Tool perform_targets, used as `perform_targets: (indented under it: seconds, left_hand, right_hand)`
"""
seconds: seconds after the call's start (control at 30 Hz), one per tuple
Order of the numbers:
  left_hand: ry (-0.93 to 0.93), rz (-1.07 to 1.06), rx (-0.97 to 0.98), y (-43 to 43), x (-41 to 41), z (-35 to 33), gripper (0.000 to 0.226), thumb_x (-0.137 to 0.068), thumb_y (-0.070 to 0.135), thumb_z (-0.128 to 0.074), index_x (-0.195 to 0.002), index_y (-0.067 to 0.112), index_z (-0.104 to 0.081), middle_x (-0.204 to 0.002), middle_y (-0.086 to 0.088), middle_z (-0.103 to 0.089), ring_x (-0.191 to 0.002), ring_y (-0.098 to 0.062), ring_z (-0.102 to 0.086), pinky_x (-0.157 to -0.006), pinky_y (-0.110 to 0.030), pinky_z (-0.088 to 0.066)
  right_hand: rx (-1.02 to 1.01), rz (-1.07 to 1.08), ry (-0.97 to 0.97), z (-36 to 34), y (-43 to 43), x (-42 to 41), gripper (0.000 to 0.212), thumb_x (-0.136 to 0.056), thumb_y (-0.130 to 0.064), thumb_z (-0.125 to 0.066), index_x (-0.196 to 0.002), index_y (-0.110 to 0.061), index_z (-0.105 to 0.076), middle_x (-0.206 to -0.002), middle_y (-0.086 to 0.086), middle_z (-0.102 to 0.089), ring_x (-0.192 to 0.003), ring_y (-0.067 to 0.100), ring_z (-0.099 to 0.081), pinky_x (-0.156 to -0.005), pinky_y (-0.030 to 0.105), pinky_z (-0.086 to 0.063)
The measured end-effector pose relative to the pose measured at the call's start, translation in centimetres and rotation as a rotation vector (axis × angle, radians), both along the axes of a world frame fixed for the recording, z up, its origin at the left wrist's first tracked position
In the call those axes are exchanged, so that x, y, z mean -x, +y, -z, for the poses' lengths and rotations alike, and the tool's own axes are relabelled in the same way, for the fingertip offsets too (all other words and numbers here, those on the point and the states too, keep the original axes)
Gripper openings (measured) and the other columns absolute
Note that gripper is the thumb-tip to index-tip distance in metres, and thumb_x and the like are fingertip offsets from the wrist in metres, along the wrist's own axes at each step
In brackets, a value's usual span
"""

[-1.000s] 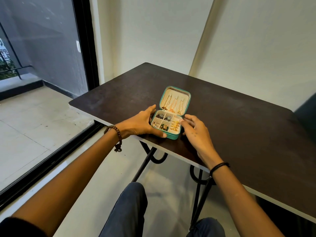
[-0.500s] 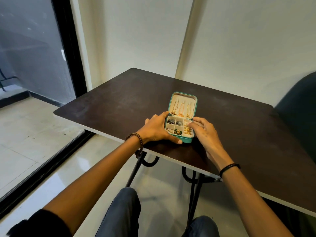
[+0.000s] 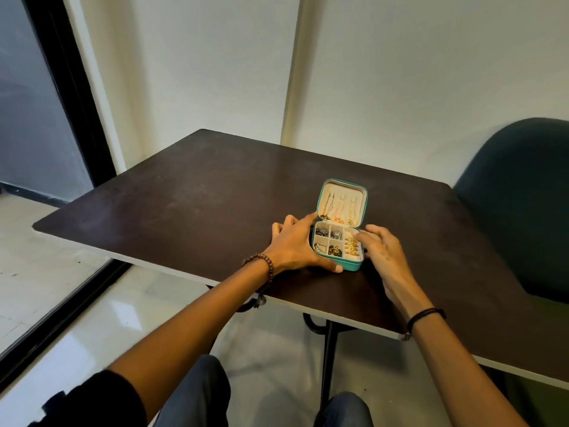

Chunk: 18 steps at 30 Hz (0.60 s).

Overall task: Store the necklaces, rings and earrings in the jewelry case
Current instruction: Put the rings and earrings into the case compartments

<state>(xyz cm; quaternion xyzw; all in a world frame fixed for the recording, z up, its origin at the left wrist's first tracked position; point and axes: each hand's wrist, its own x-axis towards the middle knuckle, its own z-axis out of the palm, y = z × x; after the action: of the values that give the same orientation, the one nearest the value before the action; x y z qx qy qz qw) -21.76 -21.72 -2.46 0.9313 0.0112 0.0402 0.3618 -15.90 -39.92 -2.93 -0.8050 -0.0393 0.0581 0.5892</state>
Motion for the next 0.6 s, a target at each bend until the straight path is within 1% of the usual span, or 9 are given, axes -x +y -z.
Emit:
perform_targets:
  seconds: [0.03,0.1,0.17,0.2,0.3,0.33,0.4,0.5,0.6]
  left_hand:
    - [0.012,0.011,-0.007,0.4,-0.2,0.2,0.11,-0.066,0.056,-0.083,-0.152,0.025,-0.022,-0.126,0.006,-0.043,-0.112,-0.008,-0.025,-0.101,-0.031,-0.02]
    - [0.038,0.034,-0.022,1.4,-0.6,0.5,0.117,-0.065,0.06,-0.082,-0.154,0.024,-0.016,-0.144,0.003,-0.044,-0.127,-0.012,-0.028,-0.108,-0.036,-0.02]
    - [0.047,0.05,-0.011,2.2,-0.6,0.7,0.118,-0.066,0.059,-0.081,-0.156,0.023,-0.013,-0.147,0.005,-0.046,-0.135,-0.014,-0.028,-0.113,-0.04,-0.019]
    - [0.04,0.052,-0.003,2.5,-0.6,0.8,0.117,-0.067,0.058,-0.081,-0.156,0.023,-0.014,-0.147,0.006,-0.047,-0.135,-0.014,-0.03,-0.114,-0.04,-0.019]
    - [0.008,0.045,0.001,2.6,-0.5,1.0,0.115,-0.066,0.057,-0.082,-0.155,0.024,-0.016,-0.144,0.007,-0.05,-0.134,-0.012,-0.033,-0.113,-0.038,-0.02]
    - [0.002,0.046,-0.003,2.5,-0.6,1.1,0.116,-0.066,0.058,-0.082,-0.155,0.025,-0.016,-0.144,0.008,-0.05,-0.134,-0.012,-0.034,-0.112,-0.036,-0.02]
    - [0.003,0.052,-0.004,2.5,-0.7,1.1,0.117,-0.065,0.058,-0.082,-0.155,0.025,-0.016,-0.144,0.009,-0.051,-0.135,-0.011,-0.034,-0.111,-0.035,-0.02]
    - [0.006,0.052,-0.006,2.4,-0.8,1.2,0.117,-0.065,0.058,-0.082,-0.155,0.025,-0.016,-0.144,0.009,-0.05,-0.136,-0.011,-0.033,-0.113,-0.037,-0.02]
    - [0.007,0.051,-0.012,2.3,-0.9,1.2,0.117,-0.065,0.059,-0.082,-0.155,0.026,-0.015,-0.144,0.009,-0.051,-0.135,-0.012,-0.033,-0.113,-0.037,-0.02]
  right_hand:
    - [-0.013,-0.001,0.01,0.0,0.1,-0.3,0.056,-0.096,-0.032,-0.066,-0.145,-0.014,-0.046,-0.124,-0.001,-0.065,-0.093,0.003,-0.063,-0.08,0.024,-0.052]
    - [-0.054,-0.015,0.048,-0.1,0.2,-0.9,0.061,-0.095,-0.036,-0.067,-0.146,-0.013,-0.043,-0.122,-0.004,-0.066,-0.096,0.006,-0.064,-0.09,0.031,-0.053]
    - [-0.128,-0.015,0.094,-0.2,0.4,-1.7,0.065,-0.091,-0.041,-0.069,-0.144,-0.012,-0.046,-0.128,0.001,-0.068,-0.109,0.012,-0.066,-0.102,0.04,-0.052]
    - [-0.185,-0.013,0.101,-0.1,0.4,-2.2,0.062,-0.092,-0.041,-0.068,-0.142,-0.011,-0.049,-0.127,0.003,-0.068,-0.114,0.014,-0.066,-0.103,0.04,-0.051]
    - [-0.359,-0.016,0.068,-0.3,0.6,-2.6,0.028,-0.1,-0.031,-0.059,-0.122,-0.014,-0.063,-0.12,0.0,-0.071,-0.115,0.011,-0.066,-0.099,0.03,-0.051]
    - [-0.407,-0.01,0.059,-0.3,0.6,-2.6,0.022,-0.101,-0.03,-0.057,-0.116,-0.017,-0.066,-0.118,0.0,-0.072,-0.114,0.009,-0.066,-0.097,0.028,-0.05]
    - [-0.495,-0.005,0.054,-0.3,0.5,-2.4,0.023,-0.103,-0.033,-0.053,-0.112,-0.018,-0.066,-0.118,0.001,-0.072,-0.112,0.009,-0.066,-0.094,0.026,-0.049]
    - [-0.58,0.025,0.066,-0.2,0.2,-2.4,0.032,-0.104,-0.039,-0.048,-0.117,-0.015,-0.065,-0.119,0.003,-0.07,-0.113,0.011,-0.065,-0.092,0.025,-0.05]
    - [-0.642,0.038,0.058,-0.1,0.1,-2.2,0.033,-0.104,-0.039,-0.047,-0.116,-0.014,-0.064,-0.117,0.004,-0.07,-0.113,0.013,-0.065,-0.093,0.026,-0.051]
